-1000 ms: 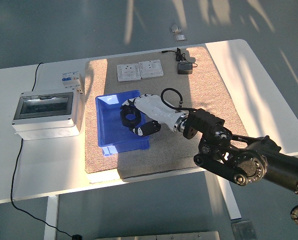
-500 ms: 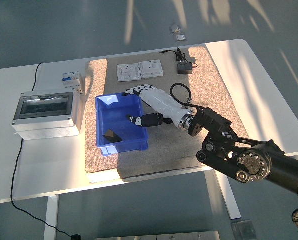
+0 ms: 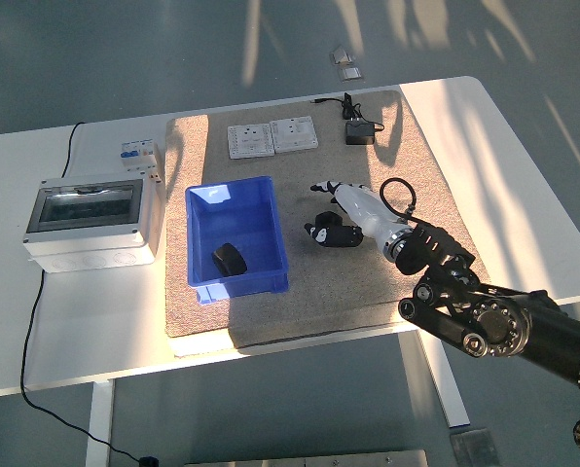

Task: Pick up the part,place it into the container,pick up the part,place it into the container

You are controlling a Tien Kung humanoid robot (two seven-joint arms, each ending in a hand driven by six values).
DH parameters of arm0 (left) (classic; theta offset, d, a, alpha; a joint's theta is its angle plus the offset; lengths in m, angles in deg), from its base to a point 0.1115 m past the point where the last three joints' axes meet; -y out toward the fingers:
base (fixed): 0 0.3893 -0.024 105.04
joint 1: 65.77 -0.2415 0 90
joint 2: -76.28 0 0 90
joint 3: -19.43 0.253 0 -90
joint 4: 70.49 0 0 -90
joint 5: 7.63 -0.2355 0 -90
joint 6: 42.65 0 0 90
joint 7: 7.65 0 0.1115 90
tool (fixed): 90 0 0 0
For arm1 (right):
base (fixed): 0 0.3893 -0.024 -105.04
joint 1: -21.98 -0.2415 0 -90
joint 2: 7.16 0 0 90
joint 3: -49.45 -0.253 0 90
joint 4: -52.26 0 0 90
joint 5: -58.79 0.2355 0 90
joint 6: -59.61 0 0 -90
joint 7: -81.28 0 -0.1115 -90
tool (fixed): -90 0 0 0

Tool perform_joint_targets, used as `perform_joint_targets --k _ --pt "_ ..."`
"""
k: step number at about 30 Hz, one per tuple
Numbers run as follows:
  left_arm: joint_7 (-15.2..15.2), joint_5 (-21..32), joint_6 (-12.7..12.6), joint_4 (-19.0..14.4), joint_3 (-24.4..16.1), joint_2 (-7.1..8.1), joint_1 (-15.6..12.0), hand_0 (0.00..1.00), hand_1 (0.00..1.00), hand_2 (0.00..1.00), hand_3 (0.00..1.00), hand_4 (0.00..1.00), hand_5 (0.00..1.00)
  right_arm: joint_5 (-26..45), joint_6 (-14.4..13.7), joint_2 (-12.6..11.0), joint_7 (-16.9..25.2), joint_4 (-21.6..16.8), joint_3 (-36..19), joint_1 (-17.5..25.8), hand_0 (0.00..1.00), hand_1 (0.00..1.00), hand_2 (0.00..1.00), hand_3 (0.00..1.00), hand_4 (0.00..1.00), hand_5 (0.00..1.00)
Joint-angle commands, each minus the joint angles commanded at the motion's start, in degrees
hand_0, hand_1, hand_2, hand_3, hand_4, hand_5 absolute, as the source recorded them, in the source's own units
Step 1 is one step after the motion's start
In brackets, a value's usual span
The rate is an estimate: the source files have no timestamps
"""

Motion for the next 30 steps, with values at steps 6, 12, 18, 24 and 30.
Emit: perform_joint_targets --k 6,12,18,24,30 --pt "-0.1 -0.1 0.0 0.0 -0.1 -0.05 0.1 0.675 0.66 0.659 0.74 0.76 0.813 -0.5 0.4 0.9 0.3 2.7 1.1 -0.2 0.885 0.492 0.816 0.873 0.836 0.407" --pt "-0.1 -0.3 0.0 0.0 -0.2 -0.02 0.2 0.675 0.66 0.66 0.74 0.76 0.813 -1.3 1.2 1.3 0.0 3.8 1.4 0.0 0.89 0.491 0.812 0.868 0.831 0.396" --pt "-0.1 -0.4 0.0 0.0 -0.3 -0.01 0.2 0.675 0.66 0.659 0.739 0.76 0.812 -2.1 1.2 1.3 -0.2 3.8 1.4 0.0 0.894 0.491 0.811 0.866 0.797 0.354" --pt "-0.1 -0.6 0.1 0.0 -0.4 -0.01 0.2 0.675 0.66 0.657 0.739 0.759 0.811 -2.9 0.6 1.4 -0.4 4.0 1.6 0.0 0.9 0.504 0.813 0.879 0.801 0.359" --pt "-0.1 -0.6 0.1 0.0 -0.5 0.0 0.2 0.675 0.66 0.657 0.739 0.76 0.811 -4.3 -0.7 1.3 -0.8 4.0 1.6 0.3 0.894 0.492 0.79 0.867 0.797 0.341"
